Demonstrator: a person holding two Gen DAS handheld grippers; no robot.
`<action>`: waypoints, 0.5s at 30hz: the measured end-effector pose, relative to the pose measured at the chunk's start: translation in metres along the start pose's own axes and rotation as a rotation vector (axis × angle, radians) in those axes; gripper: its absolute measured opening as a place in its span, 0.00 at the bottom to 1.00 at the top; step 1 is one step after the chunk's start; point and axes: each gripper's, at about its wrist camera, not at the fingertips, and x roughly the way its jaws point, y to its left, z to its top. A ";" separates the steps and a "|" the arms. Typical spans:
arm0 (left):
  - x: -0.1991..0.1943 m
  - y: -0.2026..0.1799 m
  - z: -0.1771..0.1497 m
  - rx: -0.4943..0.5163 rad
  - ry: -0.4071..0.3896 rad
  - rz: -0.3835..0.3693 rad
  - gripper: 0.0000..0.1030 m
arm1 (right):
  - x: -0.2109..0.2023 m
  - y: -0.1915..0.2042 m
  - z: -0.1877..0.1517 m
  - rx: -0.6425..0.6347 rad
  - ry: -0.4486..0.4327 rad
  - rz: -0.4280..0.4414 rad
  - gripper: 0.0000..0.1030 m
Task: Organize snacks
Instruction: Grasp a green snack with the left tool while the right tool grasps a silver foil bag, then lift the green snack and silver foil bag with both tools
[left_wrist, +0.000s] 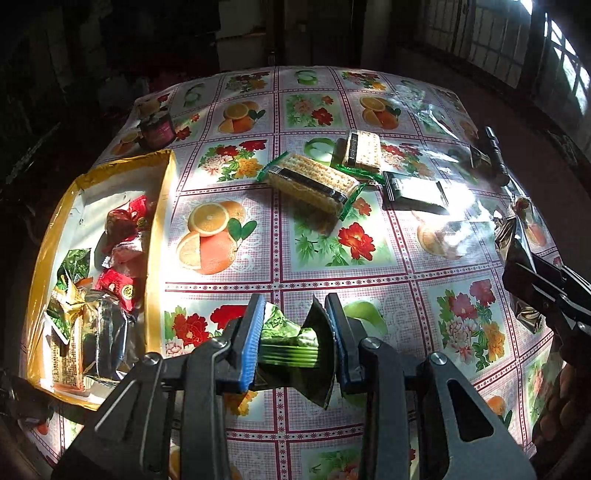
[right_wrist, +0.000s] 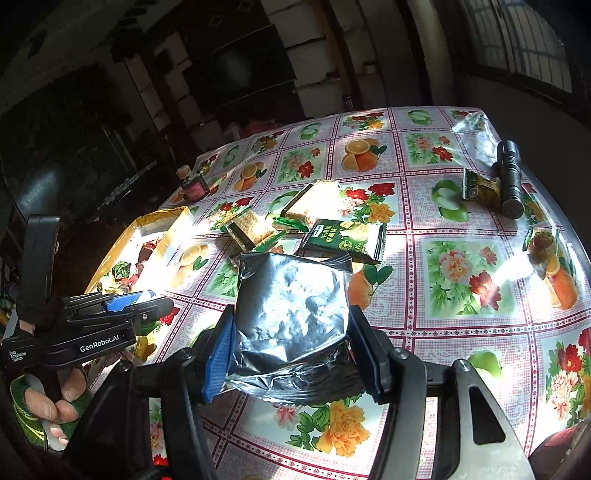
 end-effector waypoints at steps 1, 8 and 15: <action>-0.004 0.001 -0.002 -0.003 -0.011 0.024 0.34 | -0.001 0.004 -0.002 -0.007 0.002 0.005 0.57; -0.028 0.004 -0.012 0.004 -0.077 0.136 0.34 | -0.001 0.030 -0.012 -0.043 0.015 0.041 0.57; -0.036 0.010 -0.018 -0.005 -0.093 0.163 0.34 | -0.004 0.044 -0.015 -0.072 0.020 0.050 0.57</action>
